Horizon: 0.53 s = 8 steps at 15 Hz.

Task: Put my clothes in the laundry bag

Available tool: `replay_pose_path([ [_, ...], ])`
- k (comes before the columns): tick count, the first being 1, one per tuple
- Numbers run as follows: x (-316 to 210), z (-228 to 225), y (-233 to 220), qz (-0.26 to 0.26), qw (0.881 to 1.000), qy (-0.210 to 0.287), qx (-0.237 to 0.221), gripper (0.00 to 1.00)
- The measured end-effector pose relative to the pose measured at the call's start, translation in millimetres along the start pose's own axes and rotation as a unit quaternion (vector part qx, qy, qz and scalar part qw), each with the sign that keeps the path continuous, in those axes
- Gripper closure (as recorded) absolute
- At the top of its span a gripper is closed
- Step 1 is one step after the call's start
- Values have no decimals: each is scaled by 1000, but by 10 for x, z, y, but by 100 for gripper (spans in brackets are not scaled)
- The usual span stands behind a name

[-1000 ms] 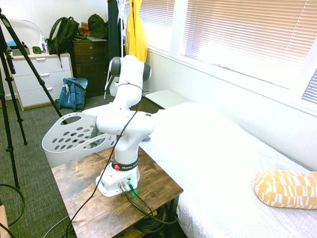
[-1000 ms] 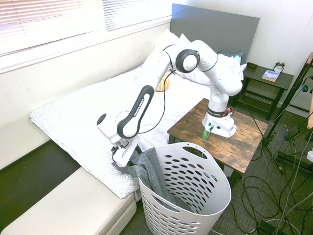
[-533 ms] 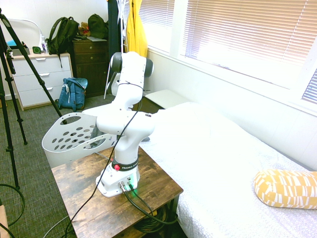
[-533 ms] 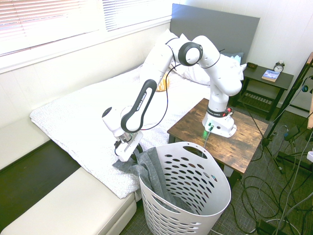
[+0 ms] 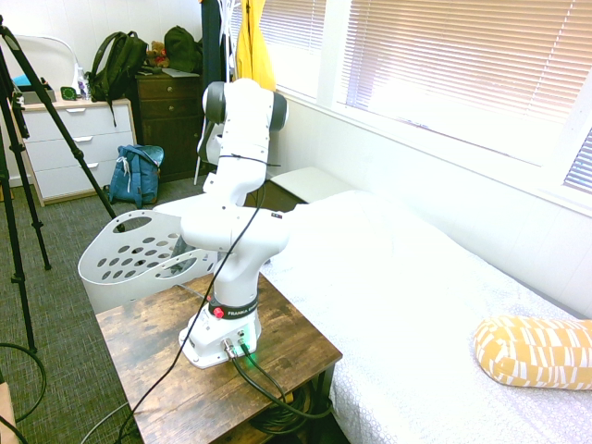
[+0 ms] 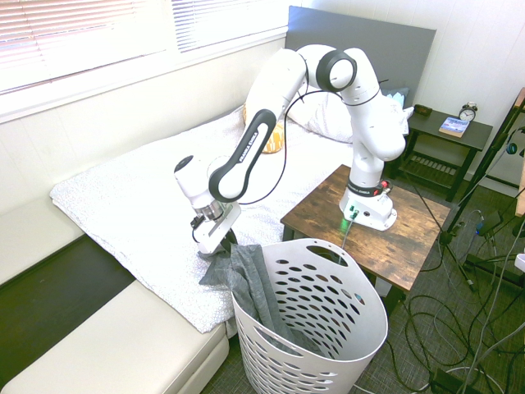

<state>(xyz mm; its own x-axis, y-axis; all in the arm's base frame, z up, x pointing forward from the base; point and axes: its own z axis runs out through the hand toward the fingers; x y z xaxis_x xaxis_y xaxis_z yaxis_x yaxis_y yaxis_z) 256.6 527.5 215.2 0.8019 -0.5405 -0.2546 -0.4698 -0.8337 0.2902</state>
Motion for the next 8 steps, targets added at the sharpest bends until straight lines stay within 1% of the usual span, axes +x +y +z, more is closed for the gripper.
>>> replay_pose_path([
  [2,-254,-277,192,-5,1000,17,12,100],
  [4,-668,-422,509,-19,999,37,20,100],
  [6,-1183,-422,941,-42,997,60,24,100],
  [8,-1640,-260,1414,-67,994,87,25,100],
])
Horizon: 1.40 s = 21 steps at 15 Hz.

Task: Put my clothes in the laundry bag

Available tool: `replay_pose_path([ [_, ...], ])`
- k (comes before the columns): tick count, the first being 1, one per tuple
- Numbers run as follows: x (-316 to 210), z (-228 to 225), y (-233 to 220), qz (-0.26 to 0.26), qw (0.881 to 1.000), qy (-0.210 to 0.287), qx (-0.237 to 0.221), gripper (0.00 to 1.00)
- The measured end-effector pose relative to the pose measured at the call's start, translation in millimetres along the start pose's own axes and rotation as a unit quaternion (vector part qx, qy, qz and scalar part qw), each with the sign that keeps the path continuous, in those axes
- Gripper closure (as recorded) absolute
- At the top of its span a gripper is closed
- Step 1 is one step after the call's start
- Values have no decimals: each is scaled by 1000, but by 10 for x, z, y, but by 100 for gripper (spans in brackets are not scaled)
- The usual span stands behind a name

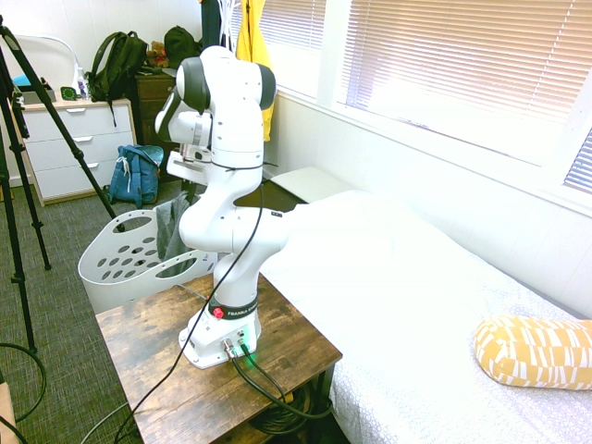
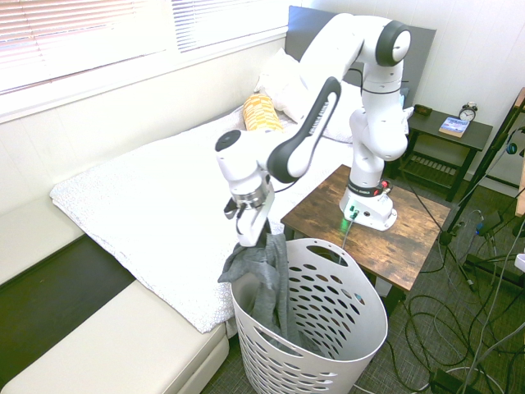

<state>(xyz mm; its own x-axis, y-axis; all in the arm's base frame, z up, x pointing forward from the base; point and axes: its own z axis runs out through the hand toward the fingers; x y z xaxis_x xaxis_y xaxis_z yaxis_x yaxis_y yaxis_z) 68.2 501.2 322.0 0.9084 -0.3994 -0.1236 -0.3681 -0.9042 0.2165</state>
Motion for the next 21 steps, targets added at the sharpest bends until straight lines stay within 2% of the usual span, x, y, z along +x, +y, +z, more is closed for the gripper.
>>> replay_pose_path([
  [2,-464,307,319,-21,1000,12,11,100],
  [3,-627,517,442,-32,999,15,14,0],
  [7,-811,1182,594,-61,998,14,-12,0],
  [11,-852,1338,612,-70,997,14,-22,0],
  [18,-641,1032,495,-62,998,26,15,0],
  [21,72,503,297,-40,997,47,50,0],
])
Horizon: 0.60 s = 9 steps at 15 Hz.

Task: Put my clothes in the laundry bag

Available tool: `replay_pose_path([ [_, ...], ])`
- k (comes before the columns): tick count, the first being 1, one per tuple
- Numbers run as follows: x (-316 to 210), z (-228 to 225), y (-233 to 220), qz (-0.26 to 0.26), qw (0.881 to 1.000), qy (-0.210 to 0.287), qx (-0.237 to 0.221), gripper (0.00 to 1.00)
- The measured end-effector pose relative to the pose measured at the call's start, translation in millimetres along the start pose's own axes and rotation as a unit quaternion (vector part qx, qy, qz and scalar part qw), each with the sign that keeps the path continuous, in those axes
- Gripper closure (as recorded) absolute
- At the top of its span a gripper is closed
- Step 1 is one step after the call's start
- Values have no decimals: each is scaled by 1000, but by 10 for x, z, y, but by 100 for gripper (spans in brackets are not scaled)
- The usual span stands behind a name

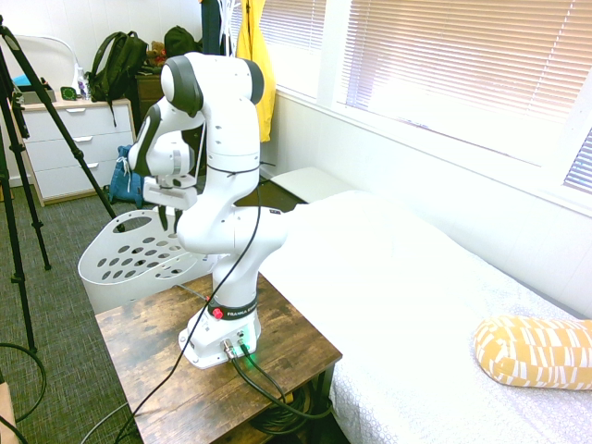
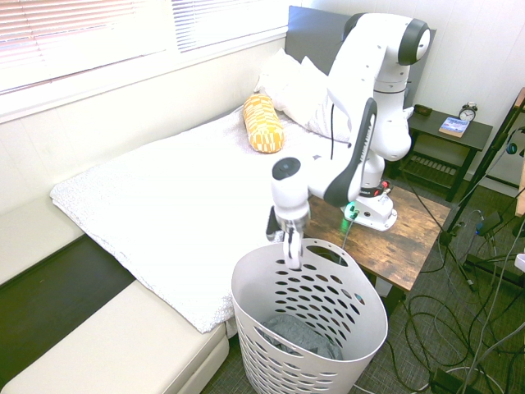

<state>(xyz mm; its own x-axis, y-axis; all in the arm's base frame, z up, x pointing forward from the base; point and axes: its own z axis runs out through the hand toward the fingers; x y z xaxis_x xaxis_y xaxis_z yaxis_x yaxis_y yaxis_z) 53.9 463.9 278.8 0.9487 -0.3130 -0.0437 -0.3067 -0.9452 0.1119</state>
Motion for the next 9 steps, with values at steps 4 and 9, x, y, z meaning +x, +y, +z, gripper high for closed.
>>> replay_pose_path([
  [4,1729,-678,122,54,997,46,37,0],
  [9,3968,-754,1554,151,986,65,18,0],
])
